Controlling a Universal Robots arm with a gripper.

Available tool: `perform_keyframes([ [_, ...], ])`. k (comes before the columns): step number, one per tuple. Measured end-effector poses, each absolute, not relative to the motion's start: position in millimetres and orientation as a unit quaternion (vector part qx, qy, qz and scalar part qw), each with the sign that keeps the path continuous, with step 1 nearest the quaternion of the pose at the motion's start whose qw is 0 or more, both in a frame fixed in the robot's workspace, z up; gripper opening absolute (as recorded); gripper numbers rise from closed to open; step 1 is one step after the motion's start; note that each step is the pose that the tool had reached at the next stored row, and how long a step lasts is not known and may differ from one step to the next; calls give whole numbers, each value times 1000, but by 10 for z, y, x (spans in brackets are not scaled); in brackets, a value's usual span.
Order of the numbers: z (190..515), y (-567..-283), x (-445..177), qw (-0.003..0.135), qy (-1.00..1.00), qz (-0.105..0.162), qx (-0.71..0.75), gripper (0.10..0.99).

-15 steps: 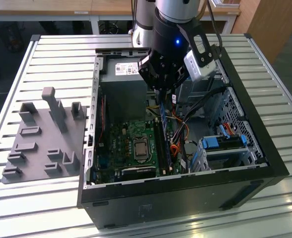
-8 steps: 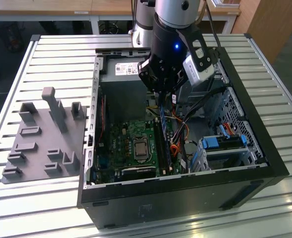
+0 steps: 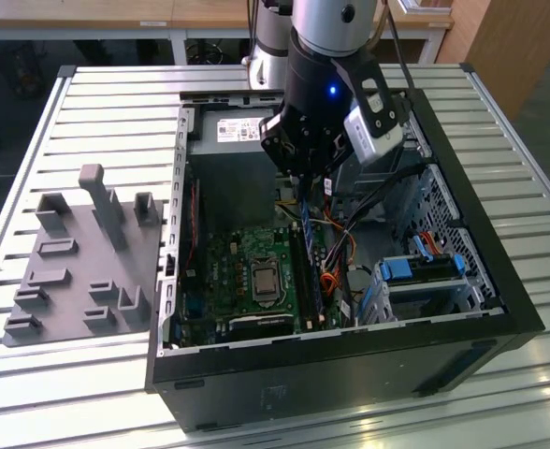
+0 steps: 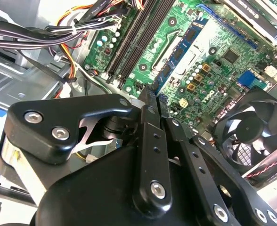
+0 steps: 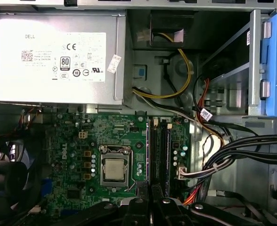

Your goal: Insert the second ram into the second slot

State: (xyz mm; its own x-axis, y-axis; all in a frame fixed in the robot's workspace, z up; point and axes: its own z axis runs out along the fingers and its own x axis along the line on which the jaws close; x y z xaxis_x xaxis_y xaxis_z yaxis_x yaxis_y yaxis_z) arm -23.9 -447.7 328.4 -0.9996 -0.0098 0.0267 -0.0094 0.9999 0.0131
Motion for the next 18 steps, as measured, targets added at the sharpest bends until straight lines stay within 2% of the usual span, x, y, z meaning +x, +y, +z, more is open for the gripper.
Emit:
perform_keyframes([
  [18, 3242, -4477, -239, 13, -1000, -7, 5, 137],
])
